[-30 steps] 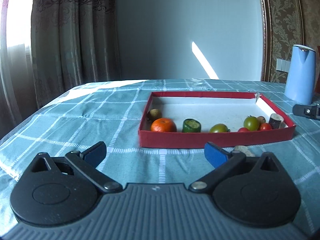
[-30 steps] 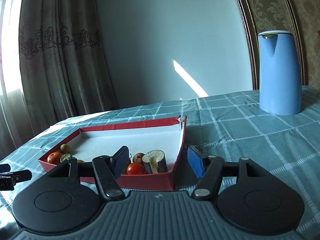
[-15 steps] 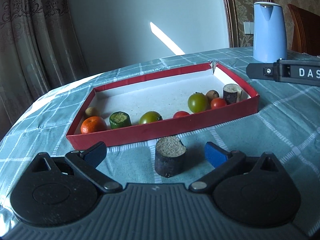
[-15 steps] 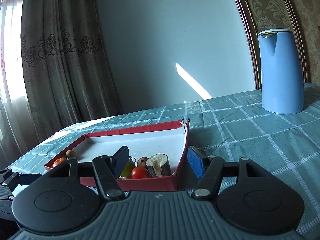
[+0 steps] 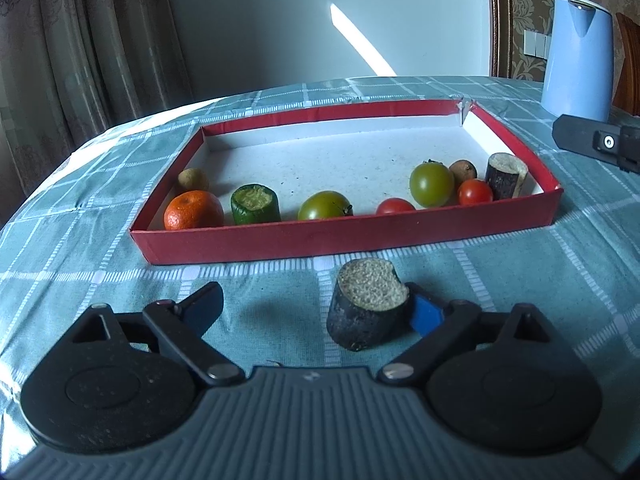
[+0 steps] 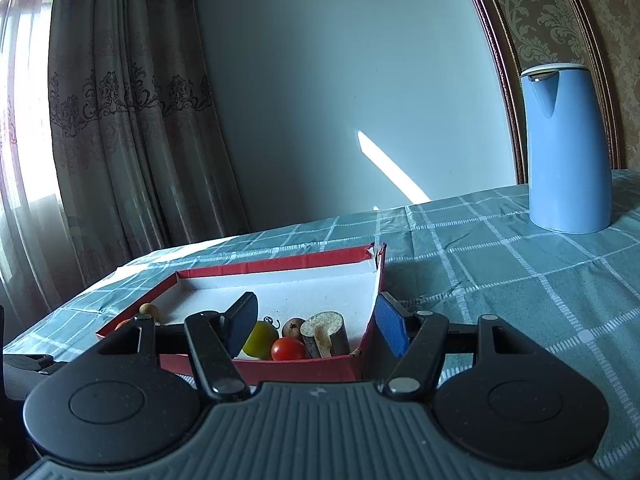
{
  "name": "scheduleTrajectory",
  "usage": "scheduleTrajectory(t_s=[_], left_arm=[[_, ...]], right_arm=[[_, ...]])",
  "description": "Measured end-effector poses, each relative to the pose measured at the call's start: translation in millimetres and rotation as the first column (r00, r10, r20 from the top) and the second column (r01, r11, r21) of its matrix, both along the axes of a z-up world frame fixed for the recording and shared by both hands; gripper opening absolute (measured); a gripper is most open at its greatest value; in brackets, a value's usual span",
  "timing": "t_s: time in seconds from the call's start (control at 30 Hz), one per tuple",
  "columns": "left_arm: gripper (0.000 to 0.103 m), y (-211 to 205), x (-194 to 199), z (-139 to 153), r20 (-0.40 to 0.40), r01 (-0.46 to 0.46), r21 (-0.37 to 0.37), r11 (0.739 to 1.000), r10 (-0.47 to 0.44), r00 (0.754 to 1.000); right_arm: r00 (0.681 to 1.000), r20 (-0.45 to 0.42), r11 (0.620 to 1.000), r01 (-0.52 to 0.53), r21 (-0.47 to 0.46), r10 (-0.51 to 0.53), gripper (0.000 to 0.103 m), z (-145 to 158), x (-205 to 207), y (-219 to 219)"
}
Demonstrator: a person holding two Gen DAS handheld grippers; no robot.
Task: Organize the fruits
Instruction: 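Grasp the dark bark-covered log piece with the left gripper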
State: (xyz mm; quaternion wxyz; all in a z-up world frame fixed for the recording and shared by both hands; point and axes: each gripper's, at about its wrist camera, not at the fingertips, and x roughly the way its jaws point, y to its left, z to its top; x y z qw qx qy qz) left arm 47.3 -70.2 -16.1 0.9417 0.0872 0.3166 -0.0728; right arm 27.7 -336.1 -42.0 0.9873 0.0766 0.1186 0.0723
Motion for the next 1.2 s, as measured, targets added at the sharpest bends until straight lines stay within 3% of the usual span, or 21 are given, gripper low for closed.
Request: scheduleTrajectory(t_s=[0.33, 0.6, 0.9, 1.2], left_arm=[[0.077, -1.6, -4.2, 1.6, 0.004, 0.03, -0.024, 0.999, -0.03, 1.0], [0.035, -9.1, -11.4, 3.7, 0.004, 0.076, -0.051, 0.996, -0.076, 0.997], [0.035, -3.2, -13.8, 6.0, 0.028, 0.02, -0.026, 0.999, -0.019, 0.999], [0.035, 15.3, -8.9, 26.7, 0.096, -0.067, -0.032, 0.997, 0.07, 0.993]], right_arm=[[1.0, -0.016, 1.0, 0.003, -0.017, -0.003, 0.065, -2.8, 1.5, 2.8], [1.0, -0.019, 1.0, 0.002, -0.021, -0.003, 0.065, -2.9, 1.7, 3.8], [1.0, -0.016, 1.0, -0.002, -0.028, 0.001, 0.065, -3.2, 1.7, 4.8], [1.0, -0.019, 0.999, -0.008, -0.034, 0.008, 0.065, -3.4, 1.6, 7.0]])
